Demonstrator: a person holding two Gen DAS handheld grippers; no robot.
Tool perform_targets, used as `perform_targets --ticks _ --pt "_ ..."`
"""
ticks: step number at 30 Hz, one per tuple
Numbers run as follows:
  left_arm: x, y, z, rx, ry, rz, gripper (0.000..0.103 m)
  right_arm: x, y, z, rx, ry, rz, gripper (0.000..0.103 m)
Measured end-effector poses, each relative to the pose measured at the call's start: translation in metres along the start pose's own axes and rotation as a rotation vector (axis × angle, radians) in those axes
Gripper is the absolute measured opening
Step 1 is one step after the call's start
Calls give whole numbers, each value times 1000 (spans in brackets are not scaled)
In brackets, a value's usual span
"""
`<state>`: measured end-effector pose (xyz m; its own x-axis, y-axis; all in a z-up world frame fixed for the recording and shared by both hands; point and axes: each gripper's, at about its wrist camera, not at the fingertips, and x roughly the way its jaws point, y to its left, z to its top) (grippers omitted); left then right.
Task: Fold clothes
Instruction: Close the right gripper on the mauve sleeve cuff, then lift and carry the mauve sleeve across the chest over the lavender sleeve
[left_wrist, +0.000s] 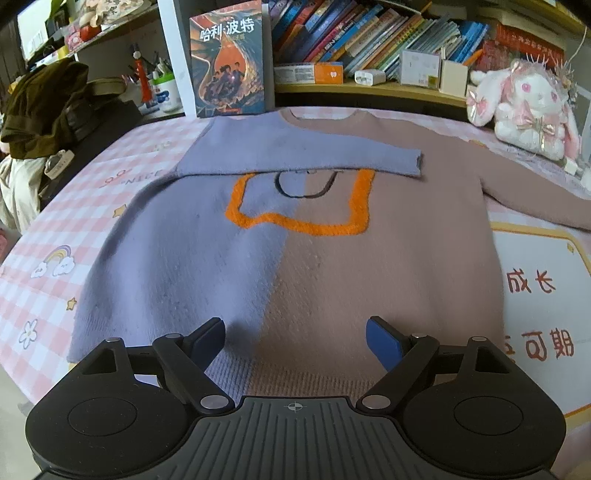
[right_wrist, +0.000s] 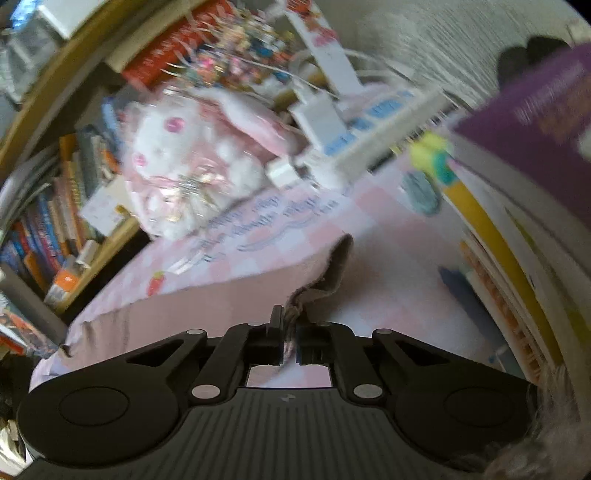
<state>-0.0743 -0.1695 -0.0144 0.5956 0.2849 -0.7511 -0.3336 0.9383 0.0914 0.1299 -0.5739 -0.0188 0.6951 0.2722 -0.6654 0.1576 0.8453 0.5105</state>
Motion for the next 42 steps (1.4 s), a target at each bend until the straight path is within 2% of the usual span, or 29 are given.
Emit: perform_targets --ticks 7,15,22,30,35,42 --pt "5 15 3 6 -35 -48 86 -17 41 6 -60 -38 82 5" --pt "13 60 14 29 -90 -115 86 -22 122 -6 -154 -69 145 5" --pt "19 122 31 35 -152 -181 86 -13 205 -36 -220 -81 161 5" --pt "26 167 36 100 -201 -274 86 1 298 -68 -287 -106 207 5" --pt "31 192 39 94 -213 -284 86 13 350 -93 -289 -133 219 5" --pt "37 222 41 81 -220 -287 86 38 409 -126 -352 -107 242 5"
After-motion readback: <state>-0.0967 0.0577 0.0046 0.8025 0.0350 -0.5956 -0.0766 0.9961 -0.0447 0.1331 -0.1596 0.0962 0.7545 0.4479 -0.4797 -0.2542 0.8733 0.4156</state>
